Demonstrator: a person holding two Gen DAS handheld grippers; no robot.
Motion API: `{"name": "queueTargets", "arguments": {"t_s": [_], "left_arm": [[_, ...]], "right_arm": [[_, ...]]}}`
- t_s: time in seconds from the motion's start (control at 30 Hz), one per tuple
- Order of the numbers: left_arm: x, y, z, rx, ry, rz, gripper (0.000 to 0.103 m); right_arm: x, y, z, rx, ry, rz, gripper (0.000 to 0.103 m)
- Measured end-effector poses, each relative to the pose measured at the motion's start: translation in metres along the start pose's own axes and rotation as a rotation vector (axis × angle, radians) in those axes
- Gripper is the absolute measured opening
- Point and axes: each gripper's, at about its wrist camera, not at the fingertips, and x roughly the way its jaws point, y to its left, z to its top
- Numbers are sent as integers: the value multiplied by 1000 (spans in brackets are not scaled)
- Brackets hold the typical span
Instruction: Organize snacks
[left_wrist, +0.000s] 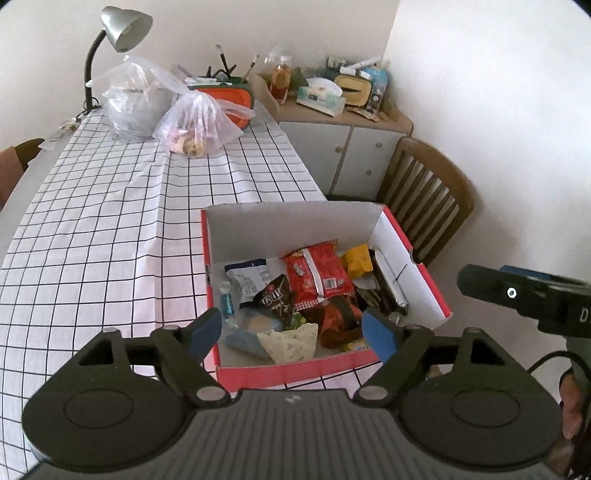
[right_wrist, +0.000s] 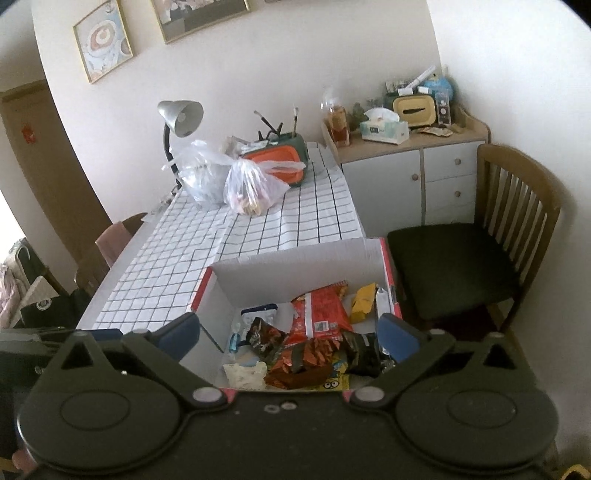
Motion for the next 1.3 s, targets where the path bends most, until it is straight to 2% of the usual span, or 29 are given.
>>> {"name": "queueTargets", "arguments": {"t_s": [0.13, 0.2, 0.23, 0.87, 1.3], "left_arm": [[-10, 4, -3, -7, -27, 5, 89], [-14, 4, -4, -10, -44, 5, 101], [-17, 5, -5, -12, -49, 2, 102], [-30, 0, -11, 9, -80, 66, 102], [-29, -1, -10, 3, -86, 71, 102]], "right_arm": [[-8, 6, -6, -19, -39, -1, 103], [-11, 9, -9, -26, -57, -7, 103], [-12, 10, -10, -30, -64, -8, 103], [-14, 10, -19, -34, -60, -5, 103], [-9, 11, -17, -38, -54, 18, 103]]}}
